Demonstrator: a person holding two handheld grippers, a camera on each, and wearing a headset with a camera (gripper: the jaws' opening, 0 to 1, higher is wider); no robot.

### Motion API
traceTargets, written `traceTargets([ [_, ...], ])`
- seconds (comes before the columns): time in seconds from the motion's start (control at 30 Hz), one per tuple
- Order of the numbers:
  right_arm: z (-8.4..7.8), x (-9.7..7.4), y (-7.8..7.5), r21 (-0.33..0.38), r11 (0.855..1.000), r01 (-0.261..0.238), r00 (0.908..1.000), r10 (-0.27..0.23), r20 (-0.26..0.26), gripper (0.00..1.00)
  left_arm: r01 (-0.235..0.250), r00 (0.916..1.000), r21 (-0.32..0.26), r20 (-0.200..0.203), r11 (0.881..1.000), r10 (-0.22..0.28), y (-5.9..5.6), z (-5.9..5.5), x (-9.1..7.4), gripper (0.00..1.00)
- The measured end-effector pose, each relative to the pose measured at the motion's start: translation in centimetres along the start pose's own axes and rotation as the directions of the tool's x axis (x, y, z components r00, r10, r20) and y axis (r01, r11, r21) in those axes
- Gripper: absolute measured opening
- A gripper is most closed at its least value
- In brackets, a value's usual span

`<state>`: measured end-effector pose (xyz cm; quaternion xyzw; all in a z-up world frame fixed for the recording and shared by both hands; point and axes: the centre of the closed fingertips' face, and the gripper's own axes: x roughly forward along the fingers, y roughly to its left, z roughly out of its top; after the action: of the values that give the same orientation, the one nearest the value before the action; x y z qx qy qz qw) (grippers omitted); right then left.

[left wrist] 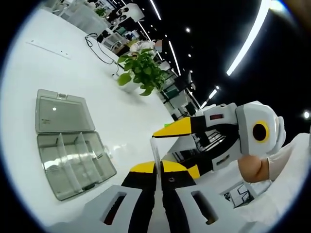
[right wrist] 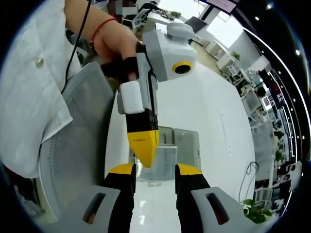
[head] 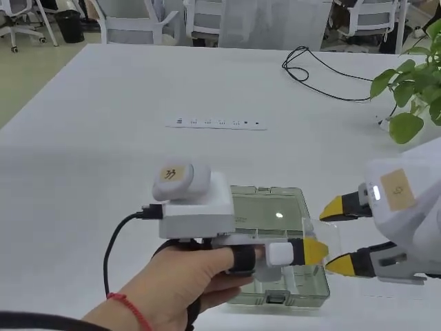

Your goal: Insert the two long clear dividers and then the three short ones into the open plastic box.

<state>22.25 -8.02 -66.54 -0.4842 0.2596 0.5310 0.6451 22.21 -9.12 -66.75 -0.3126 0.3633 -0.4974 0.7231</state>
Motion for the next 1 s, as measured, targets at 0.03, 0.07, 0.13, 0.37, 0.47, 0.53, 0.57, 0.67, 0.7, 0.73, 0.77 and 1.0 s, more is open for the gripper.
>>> traceTargets([
  [0.03, 0.0, 0.0, 0.0, -0.002, 1.000, 0.001, 1.0000, -0.001, -0.001, 0.33, 0.000, 1.0000, 0.001, 0.002, 1.000, 0.000, 0.0, 0.0, 0.0, 0.00],
  [0.07, 0.0, 0.0, 0.0, -0.003, 1.000, 0.001, 1.0000, -0.001, -0.001, 0.33, 0.005, 1.0000, -0.009, 0.002, 1.000, -0.005, -0.1, 0.0, 0.0, 0.00],
  [0.13, 0.0, 0.0, 0.0, -0.006, 1.000, 0.003, 1.0000, -0.003, -0.001, 0.33, 0.004, 1.0000, -0.018, 0.006, 1.000, -0.004, -0.1, 0.1, 0.0, 0.00],
  [0.37, 0.1, 0.0, -0.2, -0.028, 0.999, 0.017, 0.9999, -0.017, -0.003, 0.33, 0.001, 0.9999, -0.021, 0.016, 1.000, -0.001, 0.0, 0.2, 0.0, 0.00],
  [0.47, 0.2, -0.1, -0.5, -0.024, 0.999, 0.026, 0.9997, -0.026, 0.002, 0.35, 0.002, 0.9997, -0.015, 0.024, 1.000, -0.001, 0.0, 0.4, -0.1, 0.00],
  [0.53, 0.4, -0.4, -0.8, -0.022, 0.999, 0.034, 0.9994, -0.034, 0.009, 0.35, 0.001, 0.9997, -0.010, 0.024, 1.000, 0.000, 0.0, 0.4, -0.1, 0.00],
  [0.57, 0.4, -0.6, -0.9, -0.019, 0.999, 0.038, 0.9992, -0.038, 0.013, 0.36, -0.002, 0.9997, -0.006, 0.026, 1.000, 0.002, 0.0, 0.5, -0.1, 0.00],
  [0.67, 0.8, -1.2, -1.3, 0.022, 0.999, 0.026, 0.9983, -0.027, 0.052, 0.37, -0.009, 0.9996, 0.037, 0.026, 0.999, 0.008, 0.1, 0.5, -0.3, 0.00],
  [0.7, 0.8, -1.4, -1.5, 0.035, 0.999, 0.020, 0.9978, -0.022, 0.063, 0.37, -0.010, 0.9998, 0.065, 0.020, 0.998, 0.008, 0.1, 0.5, -0.4, 0.00],
  [0.73, 0.8, -1.5, -1.6, 0.051, 0.999, 0.010, 0.9973, -0.014, 0.072, 0.36, -0.010, 0.9999, 0.102, 0.013, 0.995, 0.008, 0.1, 0.4, -0.5, 0.00],
  [0.77, 0.8, -1.8, -1.7, 0.073, 0.997, -0.005, 0.9960, -0.001, 0.089, 0.35, -0.005, 0.9999, 0.140, 0.014, 0.990, 0.003, 0.0, 0.5, -0.5, 0.00],
  [1.0, 1.1, -2.6, -1.8, 0.162, 0.970, -0.183, 0.9654, 0.146, 0.216, 0.27, 0.053, 0.9982, 0.412, -0.046, 0.910, -0.037, -1.1, -0.4, -1.2, 0.00],
])
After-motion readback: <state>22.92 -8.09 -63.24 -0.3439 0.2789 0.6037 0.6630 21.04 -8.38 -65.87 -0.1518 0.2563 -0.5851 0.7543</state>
